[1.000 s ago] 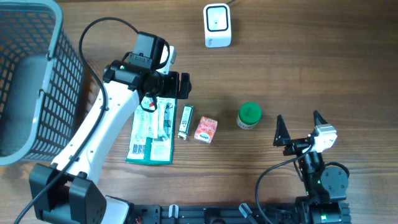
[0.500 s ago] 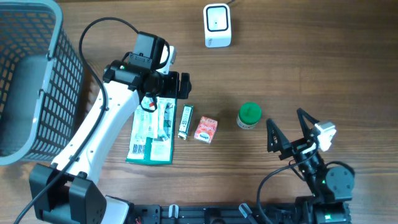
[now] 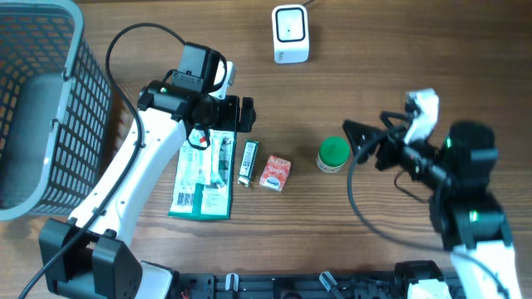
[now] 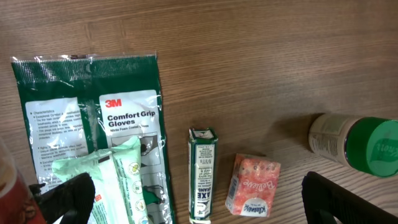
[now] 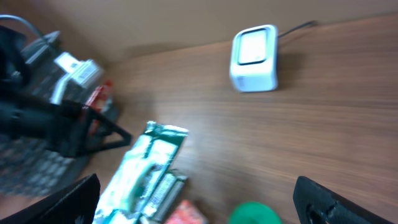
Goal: Scan the item barcode
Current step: 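Move the right gripper forward toward the green cylinder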
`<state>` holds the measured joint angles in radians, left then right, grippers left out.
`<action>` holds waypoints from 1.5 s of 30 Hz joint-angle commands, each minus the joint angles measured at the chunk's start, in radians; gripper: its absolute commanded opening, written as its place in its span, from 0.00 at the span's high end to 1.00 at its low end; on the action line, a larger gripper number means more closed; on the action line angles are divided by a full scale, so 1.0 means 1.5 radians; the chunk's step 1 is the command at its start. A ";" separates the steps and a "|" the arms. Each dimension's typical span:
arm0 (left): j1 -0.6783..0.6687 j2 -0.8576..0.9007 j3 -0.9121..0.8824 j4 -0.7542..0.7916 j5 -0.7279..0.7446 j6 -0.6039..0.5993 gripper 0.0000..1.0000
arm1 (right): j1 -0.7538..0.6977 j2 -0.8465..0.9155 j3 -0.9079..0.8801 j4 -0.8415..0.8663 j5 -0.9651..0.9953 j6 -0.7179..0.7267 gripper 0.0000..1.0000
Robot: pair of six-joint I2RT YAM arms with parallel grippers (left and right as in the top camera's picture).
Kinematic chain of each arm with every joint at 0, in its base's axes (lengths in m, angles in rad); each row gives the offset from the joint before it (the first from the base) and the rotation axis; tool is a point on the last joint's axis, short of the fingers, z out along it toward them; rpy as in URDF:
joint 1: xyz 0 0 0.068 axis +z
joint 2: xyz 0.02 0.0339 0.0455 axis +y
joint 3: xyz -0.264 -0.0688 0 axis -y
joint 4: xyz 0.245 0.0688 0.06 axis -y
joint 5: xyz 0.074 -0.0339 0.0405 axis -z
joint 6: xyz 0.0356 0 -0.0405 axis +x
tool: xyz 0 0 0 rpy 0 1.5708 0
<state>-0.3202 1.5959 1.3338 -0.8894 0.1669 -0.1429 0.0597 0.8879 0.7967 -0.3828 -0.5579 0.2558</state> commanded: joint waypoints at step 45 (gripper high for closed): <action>0.003 0.002 0.006 0.002 0.010 0.001 0.00 | 0.194 0.195 0.054 -0.078 -0.030 0.138 0.10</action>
<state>-0.3202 1.5959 1.3338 -0.8886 0.1669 -0.1429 0.3462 1.1744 0.8593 -0.5220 -0.6331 0.4946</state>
